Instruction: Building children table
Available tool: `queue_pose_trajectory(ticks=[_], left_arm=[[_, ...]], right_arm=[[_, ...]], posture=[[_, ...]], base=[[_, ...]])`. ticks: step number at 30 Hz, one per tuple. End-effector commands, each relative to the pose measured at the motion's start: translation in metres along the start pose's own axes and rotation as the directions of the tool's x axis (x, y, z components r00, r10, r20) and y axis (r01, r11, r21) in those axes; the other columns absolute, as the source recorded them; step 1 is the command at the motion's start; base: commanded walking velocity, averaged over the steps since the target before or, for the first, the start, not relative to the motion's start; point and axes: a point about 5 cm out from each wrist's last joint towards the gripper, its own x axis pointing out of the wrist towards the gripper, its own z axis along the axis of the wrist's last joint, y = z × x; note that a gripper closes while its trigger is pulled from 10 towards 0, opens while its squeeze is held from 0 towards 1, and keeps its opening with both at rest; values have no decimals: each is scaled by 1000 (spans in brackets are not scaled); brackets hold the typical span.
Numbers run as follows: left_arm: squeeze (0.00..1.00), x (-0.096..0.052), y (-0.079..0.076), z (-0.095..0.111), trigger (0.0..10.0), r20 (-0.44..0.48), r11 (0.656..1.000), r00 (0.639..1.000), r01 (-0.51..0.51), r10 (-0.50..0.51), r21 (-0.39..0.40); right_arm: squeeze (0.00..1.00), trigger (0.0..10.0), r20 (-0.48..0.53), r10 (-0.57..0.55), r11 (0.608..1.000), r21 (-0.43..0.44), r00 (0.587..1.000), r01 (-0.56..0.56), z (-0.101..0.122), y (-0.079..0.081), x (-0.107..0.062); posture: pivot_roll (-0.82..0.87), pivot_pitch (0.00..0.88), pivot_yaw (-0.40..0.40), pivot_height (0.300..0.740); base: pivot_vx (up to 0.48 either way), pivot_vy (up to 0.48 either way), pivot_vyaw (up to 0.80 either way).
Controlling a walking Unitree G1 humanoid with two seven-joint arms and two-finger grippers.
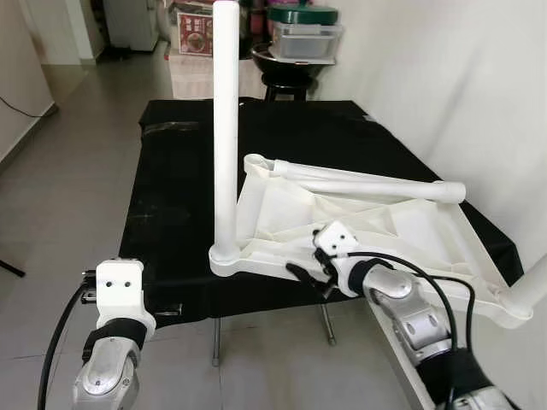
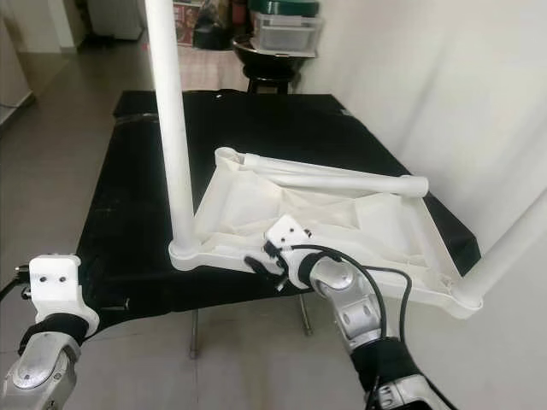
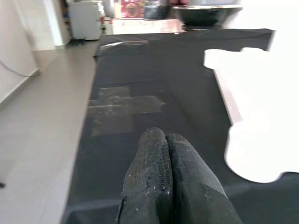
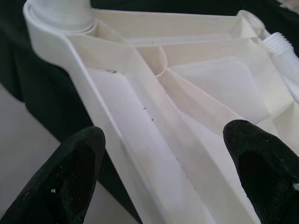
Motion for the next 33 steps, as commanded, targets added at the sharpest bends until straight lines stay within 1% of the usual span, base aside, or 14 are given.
queue_pose_trajectory(ticks=[1, 3, 8, 10, 12, 13, 14, 15, 16, 17, 22, 25, 28, 33], left_arm=[[0, 1, -4, -4, 10000, -14, 999, 999, 49, -49, 10], [0, 0, -6, -4, 10000, -13, 997, 997, 78, -78, 20], [0, -2, -11, -5, 10000, -18, 992, 993, 121, -120, 44], [0, -3, -12, -6, 10000, -22, 990, 991, 131, -130, 58], [0, -3, -12, -6, 10000, -22, 990, 991, 131, -130, 58], [0, -4, -12, -6, 10000, -25, 989, 991, 136, -134, 66], [0, -4, -12, -6, 10000, -25, 989, 991, 136, -134, 66], [0, -6, -13, -7, 10000, -28, 988, 990, 138, -137, 73], [0, -6, -13, -7, 10000, -28, 988, 990, 138, -137, 73], [0, -9, -13, -8, 10000, -32, 987, 989, 143, -141, 76], [0, -10, -13, -7, 10000, -35, 986, 988, 151, -149, 77], [0, -13, -13, -7, 10000, -42, 985, 987, 157, -154, 74], [0, -15, -13, -7, 10000, -46, 986, 987, 156, -153, 67], [0, -18, -13, -6, 10000, -49, 986, 987, 154, -151, 66]], right_arm=[[0, 10000, -73, -4, 1000, -17, 997, 2, 2, -8, 2], [0, 10000, -101, 14, 1000, 24, 995, -11, 5, -13, 3], [0, 10000, -145, 95, 994, 58, 985, -88, 6, -21, 1], [0, 10000, -246, 105, 994, 68, 964, -91, -4, -28, 0], [0, 10000, -246, 105, 994, 68, 964, -91, -4, -28, 0], [0, 10000, -309, 93, 995, 59, 946, -78, -12, -34, -3], [0, 10000, -309, 93, 995, 59, 946, -78, -12, -34, -3], [0, 10000, -358, 97, 995, 43, 929, -87, -18, -39, -6], [0, 10000, -358, 97, 995, 43, 929, -87, -18, -39, -6], [0, 10000, -421, 110, 994, 25, 900, -110, -23, -46, -11], [0, 10000, -438, 132, 990, 20, 889, -137, -21, -50, -11], [0, 10000, -455, 215, 971, 8, 864, -238, -17, -50, -15], [0, 10000, -449, 210, 966, -43, 869, -255, -15, -53, -15], [0, 10000, -432, 232, 957, -58, 872, -283, -9, -54, -13]], posture=[[-280, 2, -68, 740], [-273, 2, -70, 740], [-254, 1, -80, 740], [-246, 1, -86, 740], [-246, 1, -86, 740], [-235, 3, -93, 740], [-235, 3, -93, 740], [-233, 6, -94, 740], [-233, 6, -94, 740], [-233, 18, -94, 740], [-229, 26, -96, 740], [-220, 39, -101, 740], [-216, 50, -104, 740], [-206, 64, -107, 740]], base=[[0, 0, 0], [0, 0, 0], [0, 0, 0], [0, 0, 0], [0, 0, 0], [0, 0, 0], [0, 0, 0], [0, 0, 0], [0, 0, 0], [0, 0, 0], [0, 0, 0], [0, 0, 0], [0, 0, 0], [0, 0, 0]])
